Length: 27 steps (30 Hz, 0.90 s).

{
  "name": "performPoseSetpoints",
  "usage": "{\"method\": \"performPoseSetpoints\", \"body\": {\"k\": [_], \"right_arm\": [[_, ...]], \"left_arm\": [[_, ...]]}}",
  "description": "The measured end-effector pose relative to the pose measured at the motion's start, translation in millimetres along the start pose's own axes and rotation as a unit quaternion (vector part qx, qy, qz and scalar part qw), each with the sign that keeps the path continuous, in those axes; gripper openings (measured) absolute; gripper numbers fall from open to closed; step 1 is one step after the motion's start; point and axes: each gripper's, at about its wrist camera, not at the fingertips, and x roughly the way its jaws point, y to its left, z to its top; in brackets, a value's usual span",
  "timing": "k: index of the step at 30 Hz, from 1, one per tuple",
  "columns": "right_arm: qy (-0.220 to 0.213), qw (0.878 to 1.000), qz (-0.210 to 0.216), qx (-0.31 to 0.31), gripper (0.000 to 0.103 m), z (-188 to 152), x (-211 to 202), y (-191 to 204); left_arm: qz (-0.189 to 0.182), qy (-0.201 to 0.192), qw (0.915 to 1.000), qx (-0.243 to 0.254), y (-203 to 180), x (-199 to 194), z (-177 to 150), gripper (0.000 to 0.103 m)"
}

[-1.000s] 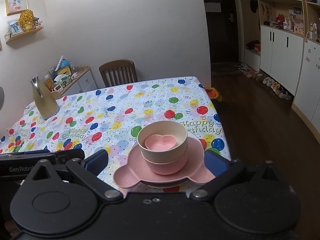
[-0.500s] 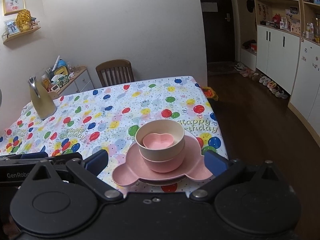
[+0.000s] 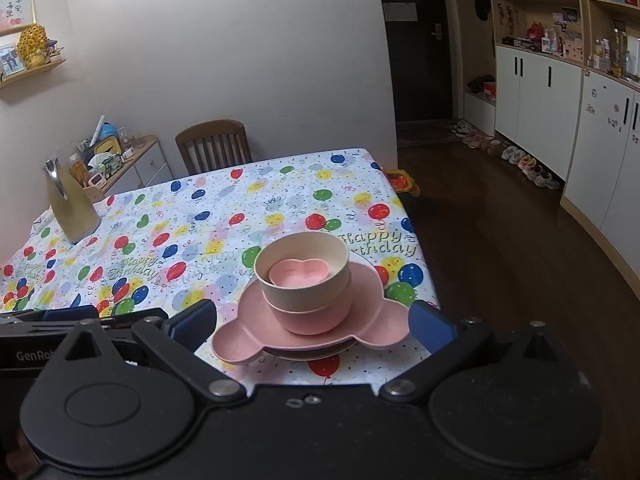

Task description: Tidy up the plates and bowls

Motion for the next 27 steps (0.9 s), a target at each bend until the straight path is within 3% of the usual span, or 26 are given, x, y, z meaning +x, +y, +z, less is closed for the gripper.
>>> {"method": "performPoseSetpoints", "body": {"k": [27], "right_arm": [[-0.008,0.999,-0.031,0.035,0.103,-8.5,-11.5,-14.8]], "left_arm": [[-0.041,0.014,0.9985,0.032,-18.0,11.7,2.5,0.103]]}}
